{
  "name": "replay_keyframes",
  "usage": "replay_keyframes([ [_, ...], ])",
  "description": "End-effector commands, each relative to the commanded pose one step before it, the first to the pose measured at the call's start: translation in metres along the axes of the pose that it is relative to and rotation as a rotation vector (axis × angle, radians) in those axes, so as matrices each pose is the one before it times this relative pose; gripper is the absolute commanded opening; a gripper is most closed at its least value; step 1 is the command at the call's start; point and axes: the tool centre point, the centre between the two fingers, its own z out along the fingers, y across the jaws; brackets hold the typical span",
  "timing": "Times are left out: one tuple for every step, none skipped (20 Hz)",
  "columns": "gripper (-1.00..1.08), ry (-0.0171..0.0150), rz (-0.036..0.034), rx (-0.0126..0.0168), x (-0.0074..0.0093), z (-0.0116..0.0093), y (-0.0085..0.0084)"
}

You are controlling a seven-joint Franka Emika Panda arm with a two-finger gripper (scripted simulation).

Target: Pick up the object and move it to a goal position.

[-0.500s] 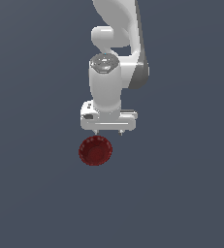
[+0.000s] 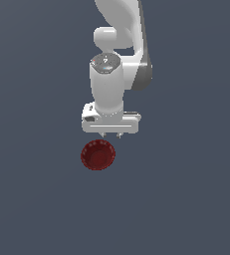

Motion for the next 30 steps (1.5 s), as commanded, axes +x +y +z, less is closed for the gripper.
replay_keyframes([
  [0.28,0.00021,-0.00171,-0.00054,-0.00013,0.00016,0.00014],
  [0.28,0.0011,-0.00287,-0.00192,0.00002,0.00043,0.00055],
  [0.28,0.0017,-0.00451,-0.00287,0.00002,0.0006,0.00082],
  [0.28,0.00224,-0.006,-0.00385,0.00002,0.00081,0.00107],
  [0.28,0.00273,-0.00739,-0.00479,0.00002,0.00103,0.0013],
  [0.28,0.0032,-0.00882,-0.00568,0.0,0.00123,0.00152],
  [0.28,0.0036,-0.01013,-0.00641,-0.00003,0.00139,0.00171],
  [0.28,0.00402,-0.01158,-0.00721,-0.00007,0.00156,0.00189],
  [0.28,0.00447,-0.01319,-0.0081,-0.00012,0.00177,0.00209],
  [0.28,0.00489,-0.01482,-0.00893,-0.00018,0.00196,0.00225],
  [0.28,0.00529,-0.01654,-0.00976,-0.00027,0.00215,0.0024],
  [0.28,0.00567,-0.01831,-0.01055,-0.00036,0.00234,0.00254],
  [0.28,0.00602,-0.02014,-0.01131,-0.00048,0.00253,0.00264],
  [0.28,0.00634,-0.02203,-0.01203,-0.00061,0.00271,0.0027],
  [0.28,0.00664,-0.02397,-0.01269,-0.00076,0.00288,0.00273],
  [0.28,0.00692,-0.02596,-0.01329,-0.00092,0.00304,0.00272],
  [0.28,0.00717,-0.02803,-0.01383,-0.0011,0.00319,0.00265],
  [0.28,0.00741,-0.03013,-0.01428,-0.00129,0.00333,0.00255],
  [0.28,0.00764,-0.03229,-0.01465,-0.00148,0.00346,0.00239],
  [0.28,0.00784,-0.03441,-0.01489,-0.00168,0.00356,0.00218],
  [0.28,0.00778,-0.03534,-0.01454,-0.00181,0.00352,0.00185],
  [0.28,0.00764,-0.03577,-0.01397,-0.0019,0.00343,0.00148],
  [0.28,0.00754,-0.03618,-0.01339,-0.00197,0.00334,0.00111],
  [0.28,0.00747,-0.03656,-0.01279,-0.00203,0.00323,0.00074],
  [0.28,0.00744,-0.03691,-0.01219,-0.00206,0.00313,0.00037],
  [0.28,0.00744,-0.03723,-0.01158,-0.00208,0.00301,0.00001],
  [0.28,0.00748,-0.03754,-0.01098,-0.00207,0.0029,-0.00036],
  [0.28,0.00755,-0.03781,-0.01037,-0.00205,0.00277,-0.00073],
  [0.28,0.00766,-0.03804,-0.00976,-0.00201,0.00265,-0.00108],
  [0.28,0.0078,-0.03826,-0.00916,-0.00195,0.00252,-0.00143],
])
